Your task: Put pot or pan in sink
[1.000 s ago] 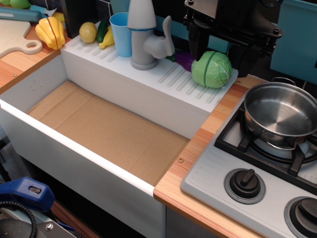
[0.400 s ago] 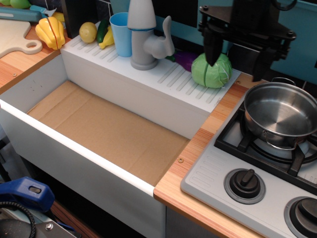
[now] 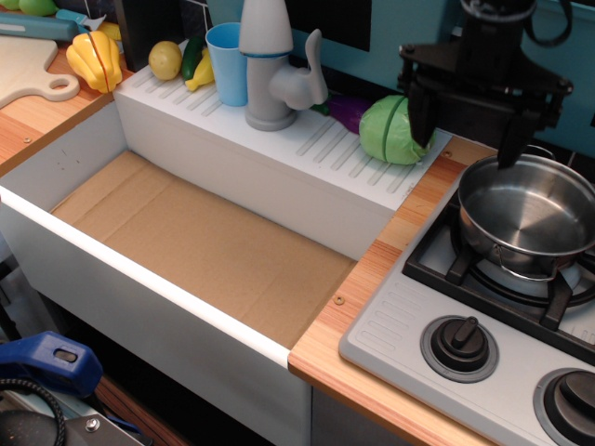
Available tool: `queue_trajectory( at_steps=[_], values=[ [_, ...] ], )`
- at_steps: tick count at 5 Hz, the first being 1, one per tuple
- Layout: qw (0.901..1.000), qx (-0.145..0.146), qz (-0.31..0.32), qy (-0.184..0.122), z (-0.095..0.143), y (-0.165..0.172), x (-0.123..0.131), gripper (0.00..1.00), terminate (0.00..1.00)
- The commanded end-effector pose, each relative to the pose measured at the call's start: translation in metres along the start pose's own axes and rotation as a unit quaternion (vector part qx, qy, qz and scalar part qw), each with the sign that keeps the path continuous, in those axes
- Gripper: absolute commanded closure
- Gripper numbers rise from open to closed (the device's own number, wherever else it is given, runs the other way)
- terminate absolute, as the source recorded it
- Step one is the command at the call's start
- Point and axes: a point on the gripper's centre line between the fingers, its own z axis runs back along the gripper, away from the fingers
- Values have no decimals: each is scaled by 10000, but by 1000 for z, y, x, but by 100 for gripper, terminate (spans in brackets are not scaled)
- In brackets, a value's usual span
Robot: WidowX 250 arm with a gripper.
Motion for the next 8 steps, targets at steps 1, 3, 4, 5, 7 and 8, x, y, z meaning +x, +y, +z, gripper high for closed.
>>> queue_trajectory(
  at_steps=[1,3,4,5,7,8],
  values=[
    [9993,-235,-26,-281,-1,1,17,0,0],
    [9984,-463,149,-299,-20,-1,3,0,0],
    [9976,-568,267,-294,-28,-6,-2,0,0],
    [9975,-556,345,-283,-28,-8,-1,100,0],
    [9986,-138,447,-233,-4,22,1,100,0],
    [9935,499,952,-386,8,44,-9,100,0]
  ],
)
